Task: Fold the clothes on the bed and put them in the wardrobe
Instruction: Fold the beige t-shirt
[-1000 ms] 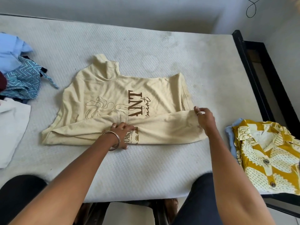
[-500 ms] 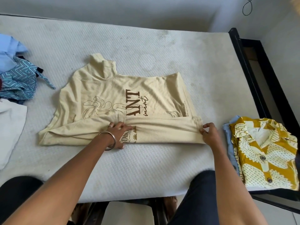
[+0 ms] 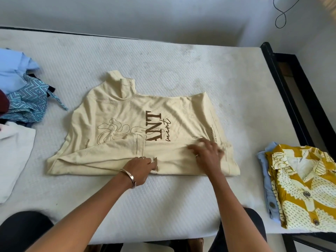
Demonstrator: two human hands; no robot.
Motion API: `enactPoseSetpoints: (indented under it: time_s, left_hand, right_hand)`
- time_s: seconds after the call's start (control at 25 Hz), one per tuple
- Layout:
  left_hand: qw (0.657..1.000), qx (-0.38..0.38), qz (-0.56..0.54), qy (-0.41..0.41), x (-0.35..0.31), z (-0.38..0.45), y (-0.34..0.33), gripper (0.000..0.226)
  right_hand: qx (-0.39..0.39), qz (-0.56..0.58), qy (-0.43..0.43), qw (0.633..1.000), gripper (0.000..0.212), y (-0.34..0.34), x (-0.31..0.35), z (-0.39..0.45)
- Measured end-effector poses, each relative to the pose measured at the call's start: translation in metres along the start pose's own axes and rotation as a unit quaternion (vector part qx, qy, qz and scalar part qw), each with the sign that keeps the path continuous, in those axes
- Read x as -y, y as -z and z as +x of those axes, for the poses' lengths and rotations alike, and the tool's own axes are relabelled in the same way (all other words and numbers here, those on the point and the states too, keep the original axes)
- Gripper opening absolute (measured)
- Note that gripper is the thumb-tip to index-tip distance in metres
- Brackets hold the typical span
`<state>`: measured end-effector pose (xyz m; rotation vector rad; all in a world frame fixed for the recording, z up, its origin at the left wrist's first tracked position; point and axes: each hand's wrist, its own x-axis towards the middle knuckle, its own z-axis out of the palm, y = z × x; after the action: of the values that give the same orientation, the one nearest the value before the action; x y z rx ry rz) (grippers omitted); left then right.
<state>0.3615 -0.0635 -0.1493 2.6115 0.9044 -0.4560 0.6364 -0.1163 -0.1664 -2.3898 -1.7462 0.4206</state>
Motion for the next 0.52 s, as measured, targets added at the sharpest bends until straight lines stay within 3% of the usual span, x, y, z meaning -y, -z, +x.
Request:
enactPoseSetpoints:
  time_s: [0.08, 0.12, 0.2, 0.28, 0.4, 0.52]
  left_hand:
    - [0.989, 0.046, -0.139, 0.01, 0.017, 0.009, 0.021, 0.027]
    - [0.979, 0.004, -0.202, 0.021, 0.026, 0.015, 0.034, 0.021]
    - [0.949, -0.154, -0.263, 0.076, 0.056, 0.039, 0.057, 0.019]
    - [0.93, -0.244, -0.232, 0.149, 0.095, 0.069, 0.076, 0.028]
    - [0.954, -0.169, -0.127, 0.213, 0.156, 0.103, 0.095, 0.052]
    - [0.975, -0.111, -0.082, 0.177, 0.19, 0.127, 0.098, 0.07]
  right_hand:
    - [-0.067, 0.034, -0.163, 0.984, 0.026, 0.009, 0.007, 0.022]
    - [-0.077, 0.039, -0.17, 0.982, 0.028, 0.015, 0.012, 0.038]
    - [-0.073, 0.072, -0.098, 0.99, 0.039, 0.027, 0.027, 0.076]
    - [-0.075, 0.127, -0.05, 0.988, 0.051, 0.037, 0.033, 0.119]
    - [-0.068, 0.125, -0.107, 0.984, 0.065, 0.052, 0.02, 0.179]
    - [0.065, 0.081, -0.125, 0.987, 0.067, 0.061, -0.001, 0.215]
